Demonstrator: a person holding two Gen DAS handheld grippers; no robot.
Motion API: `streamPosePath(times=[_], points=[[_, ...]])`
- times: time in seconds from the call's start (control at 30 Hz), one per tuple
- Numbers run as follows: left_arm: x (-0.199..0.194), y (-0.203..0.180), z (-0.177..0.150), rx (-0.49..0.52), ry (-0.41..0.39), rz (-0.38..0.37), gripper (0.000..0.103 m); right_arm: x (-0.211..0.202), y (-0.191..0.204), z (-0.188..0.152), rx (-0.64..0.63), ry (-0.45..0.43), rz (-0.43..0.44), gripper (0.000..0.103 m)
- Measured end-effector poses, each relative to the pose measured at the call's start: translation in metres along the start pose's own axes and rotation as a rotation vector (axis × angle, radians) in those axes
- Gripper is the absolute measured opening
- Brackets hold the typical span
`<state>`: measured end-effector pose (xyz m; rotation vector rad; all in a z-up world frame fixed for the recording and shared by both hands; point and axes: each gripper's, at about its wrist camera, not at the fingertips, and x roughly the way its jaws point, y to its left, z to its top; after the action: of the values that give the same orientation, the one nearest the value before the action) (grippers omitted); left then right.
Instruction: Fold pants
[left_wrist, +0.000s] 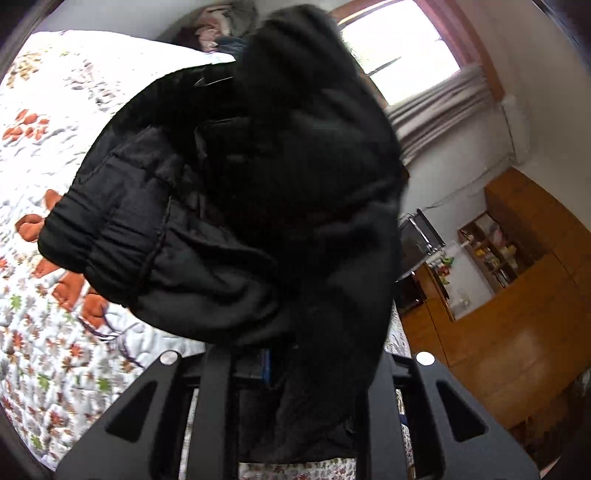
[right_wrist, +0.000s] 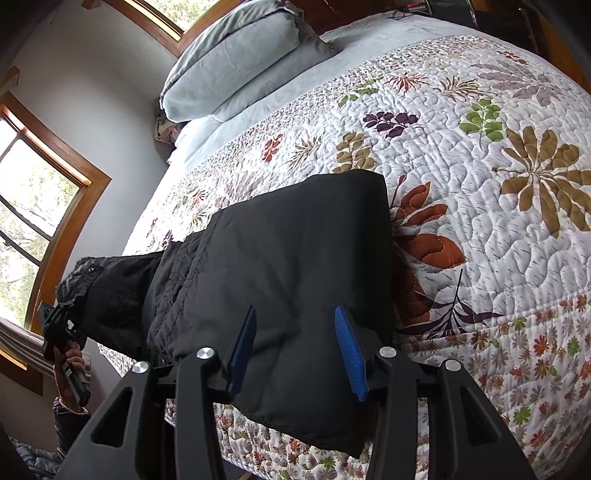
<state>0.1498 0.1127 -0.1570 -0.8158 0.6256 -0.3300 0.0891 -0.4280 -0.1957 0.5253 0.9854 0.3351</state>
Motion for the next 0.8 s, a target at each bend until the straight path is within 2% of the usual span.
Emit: streamPosePath(times=[0.47, 0.8], points=[[0.031, -0.062, -0.021, 0.177, 0.066, -0.036, 0.020, -0.009, 0.013, 0.010, -0.034, -0.026, 0.013, 0.047], [0.077, -0.092, -0.026, 0.327, 0.133, -0.002, 0.023, 0.000, 0.025, 0.021, -0.021, -0.017, 0.101, 0.047]])
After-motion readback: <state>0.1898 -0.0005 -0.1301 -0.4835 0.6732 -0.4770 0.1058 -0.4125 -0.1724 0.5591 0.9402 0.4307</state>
